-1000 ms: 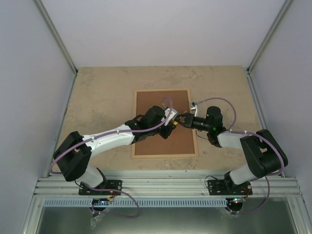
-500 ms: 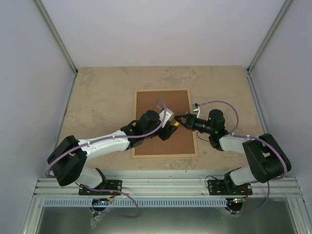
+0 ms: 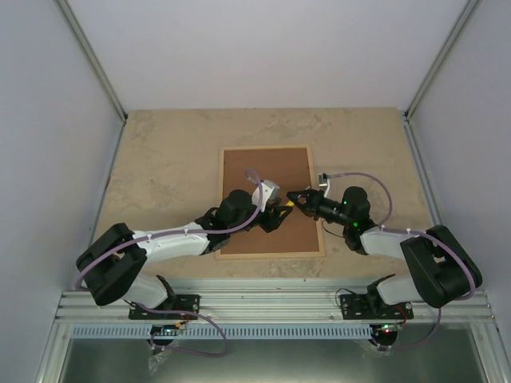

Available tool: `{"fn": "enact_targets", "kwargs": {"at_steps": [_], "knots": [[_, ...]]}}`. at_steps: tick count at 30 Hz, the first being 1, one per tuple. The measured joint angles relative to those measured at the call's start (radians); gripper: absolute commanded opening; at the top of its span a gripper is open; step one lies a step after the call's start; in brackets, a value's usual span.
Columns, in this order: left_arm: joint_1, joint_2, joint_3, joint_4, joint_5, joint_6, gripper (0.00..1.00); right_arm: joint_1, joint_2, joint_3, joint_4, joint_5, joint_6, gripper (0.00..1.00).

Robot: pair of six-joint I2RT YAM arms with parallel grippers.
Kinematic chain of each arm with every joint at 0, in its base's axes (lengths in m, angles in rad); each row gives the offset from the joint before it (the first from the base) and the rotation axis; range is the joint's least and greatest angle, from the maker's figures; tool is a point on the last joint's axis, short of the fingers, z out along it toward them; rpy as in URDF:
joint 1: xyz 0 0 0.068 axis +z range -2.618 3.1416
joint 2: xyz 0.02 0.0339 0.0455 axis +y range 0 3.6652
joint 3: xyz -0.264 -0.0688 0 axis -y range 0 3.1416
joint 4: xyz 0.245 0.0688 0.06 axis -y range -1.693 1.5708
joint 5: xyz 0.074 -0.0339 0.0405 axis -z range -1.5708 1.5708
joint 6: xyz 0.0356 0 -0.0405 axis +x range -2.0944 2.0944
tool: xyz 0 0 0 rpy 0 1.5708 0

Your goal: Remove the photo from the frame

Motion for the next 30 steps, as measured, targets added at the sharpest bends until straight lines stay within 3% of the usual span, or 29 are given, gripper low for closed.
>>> {"fn": "enact_targets", "kwargs": {"at_steps": [17, 26, 30], "knots": [[0.000, 0.032, -0.049, 0.183, 0.048, -0.082, 0.25, 0.023, -0.056, -0.039, 0.047, 0.070, 0.124, 0.00], [0.000, 0.049, -0.049, 0.212, 0.073, -0.089, 0.00, 0.029, -0.058, -0.046, 0.049, 0.091, 0.148, 0.01], [0.000, 0.050, -0.049, 0.213, 0.068, -0.089, 0.00, 0.029, -0.058, -0.047, 0.049, 0.092, 0.147, 0.13]]}}
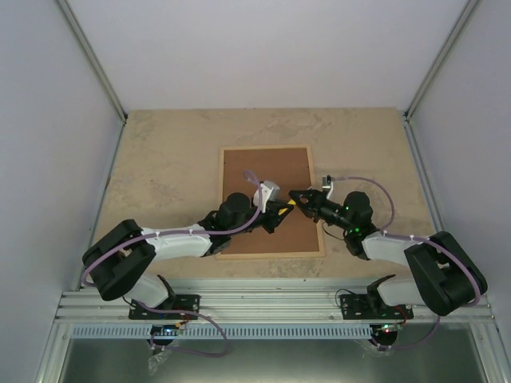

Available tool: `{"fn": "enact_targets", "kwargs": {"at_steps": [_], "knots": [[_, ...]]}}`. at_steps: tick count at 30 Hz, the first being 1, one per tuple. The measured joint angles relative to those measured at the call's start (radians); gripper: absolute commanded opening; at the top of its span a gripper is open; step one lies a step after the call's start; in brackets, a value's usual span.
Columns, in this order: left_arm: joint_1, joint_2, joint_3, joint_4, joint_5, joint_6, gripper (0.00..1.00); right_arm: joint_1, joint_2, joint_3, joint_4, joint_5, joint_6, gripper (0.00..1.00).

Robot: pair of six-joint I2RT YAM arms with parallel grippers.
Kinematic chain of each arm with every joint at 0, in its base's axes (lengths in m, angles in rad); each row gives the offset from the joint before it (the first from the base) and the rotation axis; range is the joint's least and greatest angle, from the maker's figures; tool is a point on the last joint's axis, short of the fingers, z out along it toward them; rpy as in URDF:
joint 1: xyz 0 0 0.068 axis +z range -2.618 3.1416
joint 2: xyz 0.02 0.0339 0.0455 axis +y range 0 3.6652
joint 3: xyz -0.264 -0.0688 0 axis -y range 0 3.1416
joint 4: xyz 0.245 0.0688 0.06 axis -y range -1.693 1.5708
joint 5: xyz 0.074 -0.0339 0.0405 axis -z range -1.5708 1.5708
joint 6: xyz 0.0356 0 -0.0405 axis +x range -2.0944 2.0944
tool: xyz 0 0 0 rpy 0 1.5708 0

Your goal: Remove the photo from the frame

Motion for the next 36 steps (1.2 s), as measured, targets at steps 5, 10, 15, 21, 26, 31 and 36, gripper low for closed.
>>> {"fn": "enact_targets", "kwargs": {"at_steps": [5, 10, 15, 21, 26, 31, 36], "knots": [[-0.006, -0.002, 0.008, -0.037, -0.044, 0.005, 0.00, -0.002, 0.000, 0.024, -0.056, -0.006, -0.061, 0.30], [-0.004, -0.017, 0.046, -0.145, -0.146, 0.026, 0.00, -0.037, 0.000, 0.120, -0.223, -0.023, -0.207, 0.42], [0.033, -0.023, 0.067, -0.255, -0.210, 0.050, 0.00, -0.122, 0.008, 0.232, -0.428, -0.025, -0.421, 0.49], [0.102, -0.022, 0.103, -0.383, -0.253, 0.110, 0.00, -0.192, 0.087, 0.410, -0.704, 0.055, -0.719, 0.51], [0.113, -0.001, 0.173, -0.438, -0.309, 0.191, 0.00, -0.198, 0.186, 0.500, -0.849, 0.146, -0.895, 0.50], [0.133, 0.064, 0.241, -0.492, -0.334, 0.271, 0.00, -0.199, 0.314, 0.578, -0.968, 0.243, -1.009, 0.50], [0.195, 0.121, 0.295, -0.543, -0.270, 0.315, 0.00, -0.198, 0.386, 0.626, -1.039, 0.323, -1.074, 0.48]]}}
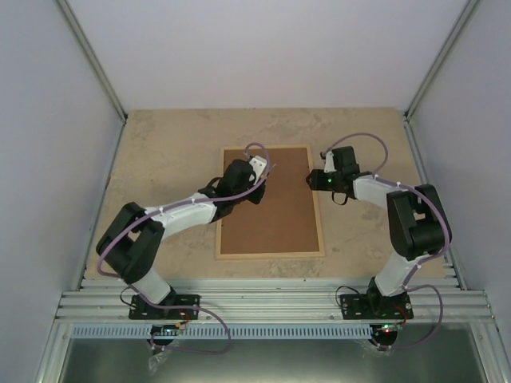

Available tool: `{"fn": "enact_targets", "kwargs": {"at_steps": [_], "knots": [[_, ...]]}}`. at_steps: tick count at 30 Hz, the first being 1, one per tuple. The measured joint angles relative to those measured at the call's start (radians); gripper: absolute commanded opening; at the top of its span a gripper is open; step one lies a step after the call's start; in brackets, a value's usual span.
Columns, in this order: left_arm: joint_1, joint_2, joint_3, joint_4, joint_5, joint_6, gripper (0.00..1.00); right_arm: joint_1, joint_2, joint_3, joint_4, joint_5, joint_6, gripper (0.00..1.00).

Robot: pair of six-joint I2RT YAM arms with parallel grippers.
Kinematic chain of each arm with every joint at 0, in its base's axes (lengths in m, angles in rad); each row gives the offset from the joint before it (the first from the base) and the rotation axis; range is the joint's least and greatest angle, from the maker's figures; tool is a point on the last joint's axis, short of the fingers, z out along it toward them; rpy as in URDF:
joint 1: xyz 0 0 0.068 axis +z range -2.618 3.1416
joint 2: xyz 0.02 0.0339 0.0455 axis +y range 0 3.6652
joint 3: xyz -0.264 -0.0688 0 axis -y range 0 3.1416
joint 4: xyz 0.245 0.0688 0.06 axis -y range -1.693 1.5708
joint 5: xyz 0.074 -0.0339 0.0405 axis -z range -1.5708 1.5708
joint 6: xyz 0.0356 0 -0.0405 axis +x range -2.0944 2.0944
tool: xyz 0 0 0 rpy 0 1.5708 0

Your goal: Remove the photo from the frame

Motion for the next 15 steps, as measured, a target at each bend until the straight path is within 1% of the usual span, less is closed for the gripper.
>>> {"fn": "enact_targets", "kwargs": {"at_steps": [3, 7, 9, 12, 15], "knots": [[0.027, 0.049, 0.047, -0.024, 0.031, 0.021, 0.00, 0.000, 0.040, 0.018, -0.003, 0.019, -0.020, 0.44], [0.031, 0.121, 0.098, -0.058, 0.060, 0.051, 0.00, 0.001, 0.082, 0.018, -0.010, 0.035, -0.037, 0.37], [0.031, 0.149, 0.116, -0.076, 0.071, 0.071, 0.00, 0.002, 0.093, 0.020, -0.005, 0.038, -0.043, 0.31], [0.031, 0.176, 0.130, -0.103, 0.087, 0.103, 0.00, 0.010, 0.098, 0.020, -0.001, 0.037, -0.052, 0.21], [0.031, 0.186, 0.144, -0.124, 0.110, 0.135, 0.00, 0.023, 0.100, 0.022, 0.005, 0.043, -0.053, 0.14]]}}
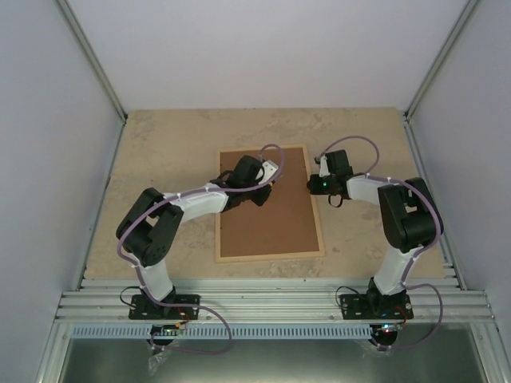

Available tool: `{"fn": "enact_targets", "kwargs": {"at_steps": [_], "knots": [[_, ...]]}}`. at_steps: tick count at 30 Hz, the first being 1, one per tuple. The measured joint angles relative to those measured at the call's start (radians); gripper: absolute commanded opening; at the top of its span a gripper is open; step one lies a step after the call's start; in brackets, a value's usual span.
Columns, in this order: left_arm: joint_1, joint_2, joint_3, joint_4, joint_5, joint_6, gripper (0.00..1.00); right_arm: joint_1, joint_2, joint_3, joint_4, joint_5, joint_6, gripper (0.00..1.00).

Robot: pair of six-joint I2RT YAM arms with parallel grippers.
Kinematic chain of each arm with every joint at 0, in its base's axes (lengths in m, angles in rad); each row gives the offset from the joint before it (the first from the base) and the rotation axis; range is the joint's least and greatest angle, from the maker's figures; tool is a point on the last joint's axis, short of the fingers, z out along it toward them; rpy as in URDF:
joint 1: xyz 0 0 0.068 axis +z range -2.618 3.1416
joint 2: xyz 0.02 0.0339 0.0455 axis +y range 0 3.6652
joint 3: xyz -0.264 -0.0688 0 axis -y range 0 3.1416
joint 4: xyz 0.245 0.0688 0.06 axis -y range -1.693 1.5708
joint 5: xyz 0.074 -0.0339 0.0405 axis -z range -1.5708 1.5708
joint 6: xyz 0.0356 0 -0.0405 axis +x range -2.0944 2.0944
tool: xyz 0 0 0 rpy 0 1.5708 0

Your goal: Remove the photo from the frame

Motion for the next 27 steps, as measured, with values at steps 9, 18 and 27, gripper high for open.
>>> {"fn": "enact_targets", "kwargs": {"at_steps": [9, 18, 27], "knots": [[0.013, 0.038, 0.051, -0.059, 0.069, 0.080, 0.00, 0.072, 0.001, -0.001, 0.009, -0.005, -0.023, 0.07], [0.034, 0.092, 0.096, -0.093, 0.074, 0.110, 0.00, 0.108, 0.001, -0.006, 0.020, -0.025, -0.039, 0.07], [0.045, 0.158, 0.173, -0.113, 0.056, 0.142, 0.00, 0.120, 0.001, -0.006, 0.020, -0.034, -0.042, 0.07]]}}
